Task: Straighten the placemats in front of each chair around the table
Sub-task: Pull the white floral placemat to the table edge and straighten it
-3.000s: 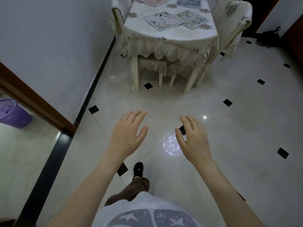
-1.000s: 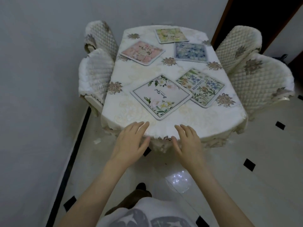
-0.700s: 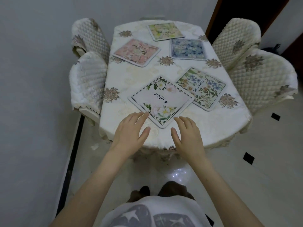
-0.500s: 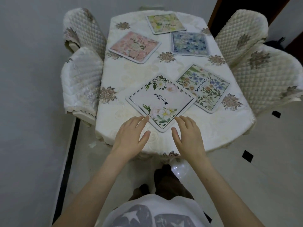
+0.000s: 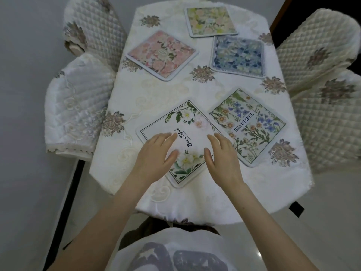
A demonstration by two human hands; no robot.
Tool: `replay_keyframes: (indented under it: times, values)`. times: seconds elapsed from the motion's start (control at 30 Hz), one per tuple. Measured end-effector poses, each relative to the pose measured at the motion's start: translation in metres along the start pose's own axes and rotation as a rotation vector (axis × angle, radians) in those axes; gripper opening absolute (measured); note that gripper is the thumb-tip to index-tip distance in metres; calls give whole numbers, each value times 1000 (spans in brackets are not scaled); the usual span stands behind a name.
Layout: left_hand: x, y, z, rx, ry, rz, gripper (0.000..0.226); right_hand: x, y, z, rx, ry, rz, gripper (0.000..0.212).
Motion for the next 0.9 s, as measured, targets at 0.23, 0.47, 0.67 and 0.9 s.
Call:
replay_keyframes:
  times: [0.23,0.47,0.67,0.9]
  values:
    - [71,19,28,-32,-60,52,58,62,12,-31,-23,27,54,44]
    - [101,60,82,-137,-300,94,60,113,57,-50,-70,184,267,58]
    - [85,87,101,19,-274,147,57,134,77,-58,-127,271,384,67]
    - [58,91,95,-23,-472,-22,54,141,80,-57,-189,331,385,68]
Point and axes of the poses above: each hand's wrist, its own x-axis towards the middle knuckle, its own y-axis out of the palm, z = x × y, the point moved 1 cm from there along x, towards the middle knuckle
